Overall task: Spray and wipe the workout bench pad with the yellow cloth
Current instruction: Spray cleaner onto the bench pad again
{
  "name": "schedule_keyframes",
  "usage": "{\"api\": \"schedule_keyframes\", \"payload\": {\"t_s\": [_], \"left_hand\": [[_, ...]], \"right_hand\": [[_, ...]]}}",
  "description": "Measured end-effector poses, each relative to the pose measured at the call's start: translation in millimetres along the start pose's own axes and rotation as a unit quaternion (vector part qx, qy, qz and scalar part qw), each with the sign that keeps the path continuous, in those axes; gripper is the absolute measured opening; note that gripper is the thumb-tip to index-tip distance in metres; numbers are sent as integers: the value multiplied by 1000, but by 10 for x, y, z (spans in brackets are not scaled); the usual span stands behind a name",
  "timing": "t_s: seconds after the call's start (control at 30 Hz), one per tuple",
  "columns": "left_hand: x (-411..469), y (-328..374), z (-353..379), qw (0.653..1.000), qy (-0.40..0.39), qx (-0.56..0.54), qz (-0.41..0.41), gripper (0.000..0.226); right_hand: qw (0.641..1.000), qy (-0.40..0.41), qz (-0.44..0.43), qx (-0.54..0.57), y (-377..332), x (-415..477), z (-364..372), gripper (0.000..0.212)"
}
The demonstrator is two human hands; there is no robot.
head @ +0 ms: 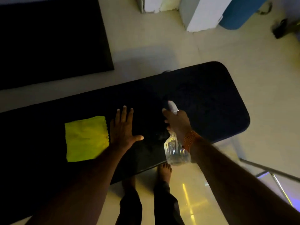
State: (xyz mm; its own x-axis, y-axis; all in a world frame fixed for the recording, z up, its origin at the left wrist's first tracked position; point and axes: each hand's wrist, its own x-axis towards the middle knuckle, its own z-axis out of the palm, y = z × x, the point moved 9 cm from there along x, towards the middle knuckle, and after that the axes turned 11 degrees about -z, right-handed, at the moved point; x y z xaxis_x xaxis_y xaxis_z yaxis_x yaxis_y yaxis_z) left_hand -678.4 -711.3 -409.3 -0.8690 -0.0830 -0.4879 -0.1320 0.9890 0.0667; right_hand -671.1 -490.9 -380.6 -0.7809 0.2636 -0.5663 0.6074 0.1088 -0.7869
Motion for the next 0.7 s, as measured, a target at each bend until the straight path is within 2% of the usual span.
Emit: {"api": "schedule_keyframes", "payload": {"t_s": [0.07,0.2,0.37,0.47,0.53,0.7], "left_hand": [[-2,-3,16,1000,-2,-4,-12,128],[-42,-82,15,999,0,-6,-52,126],[-175,-246,7,996,11,-4,-87,123],[-270,-329,27,995,15,-19,-99,123],[-354,-361,62,994,11,-25,-105,122],[-595,-428,147,993,26,-28,-116,115]], "right_hand": [[998,-54,-11,-10,-93,62,174,37],[988,-128,-53,-70,-254,119,506,41],[979,-180,-39,-85,-278,99,692,38],[970,-208,-59,-109,-294,62,745,43],[963,-232,-42,-131,-223,-16,765,46],[955,-236,-52,-170,73,-256,680,41]]}}
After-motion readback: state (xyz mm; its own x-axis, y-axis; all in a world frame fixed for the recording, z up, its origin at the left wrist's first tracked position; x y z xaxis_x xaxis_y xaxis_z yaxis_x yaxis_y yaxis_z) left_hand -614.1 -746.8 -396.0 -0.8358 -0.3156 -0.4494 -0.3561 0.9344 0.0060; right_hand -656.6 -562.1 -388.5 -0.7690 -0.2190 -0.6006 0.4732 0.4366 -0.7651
